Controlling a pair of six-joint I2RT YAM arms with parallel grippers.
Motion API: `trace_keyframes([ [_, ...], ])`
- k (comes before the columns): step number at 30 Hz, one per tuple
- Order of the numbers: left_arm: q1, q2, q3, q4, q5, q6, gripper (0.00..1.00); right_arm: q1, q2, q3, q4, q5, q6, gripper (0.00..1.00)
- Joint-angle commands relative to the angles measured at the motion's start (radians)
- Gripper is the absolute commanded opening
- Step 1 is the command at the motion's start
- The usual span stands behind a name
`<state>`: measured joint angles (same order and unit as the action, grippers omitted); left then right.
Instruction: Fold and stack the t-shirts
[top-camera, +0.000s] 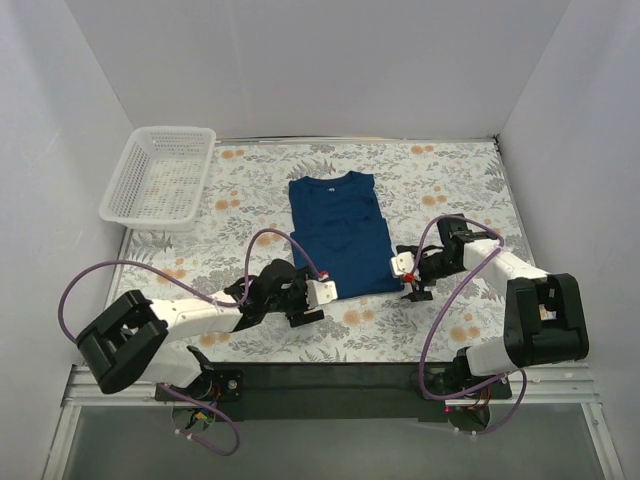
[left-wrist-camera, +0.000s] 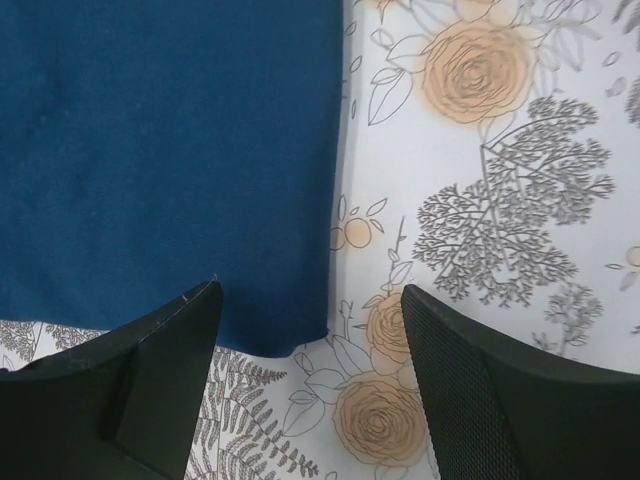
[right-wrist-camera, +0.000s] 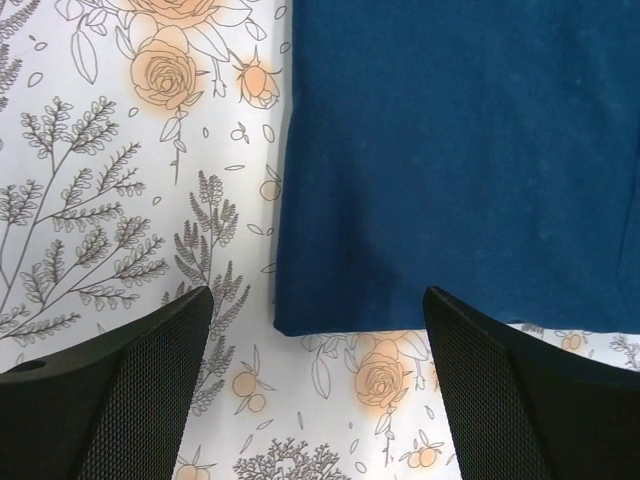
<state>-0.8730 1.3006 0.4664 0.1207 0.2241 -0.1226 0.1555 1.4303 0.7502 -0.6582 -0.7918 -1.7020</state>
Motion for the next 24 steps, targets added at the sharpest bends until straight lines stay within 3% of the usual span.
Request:
trace_keyframes([
  [1, -0.004, 0.055, 0.003, 0.085, -0.072, 0.051, 0.66, 0.013, 0.005, 0.011, 0.051, -0.015, -0.016, 0.77],
  [7, -0.004, 0.138, 0.011, 0.091, -0.107, 0.061, 0.59, 0.03, 0.022, 0.005, 0.068, 0.003, -0.013, 0.76],
  [12, -0.004, 0.166, 0.008, 0.086, -0.12, 0.054, 0.34, 0.052, 0.056, -0.002, 0.088, 0.032, 0.008, 0.73],
  [15, -0.004, 0.151, -0.008, 0.089, -0.111, 0.047, 0.26, 0.076, 0.062, -0.018, 0.136, 0.069, 0.053, 0.71],
  [24, -0.006, 0.143, -0.008, 0.085, -0.042, 0.029, 0.2, 0.168, 0.11, -0.028, 0.247, 0.216, 0.198, 0.6],
])
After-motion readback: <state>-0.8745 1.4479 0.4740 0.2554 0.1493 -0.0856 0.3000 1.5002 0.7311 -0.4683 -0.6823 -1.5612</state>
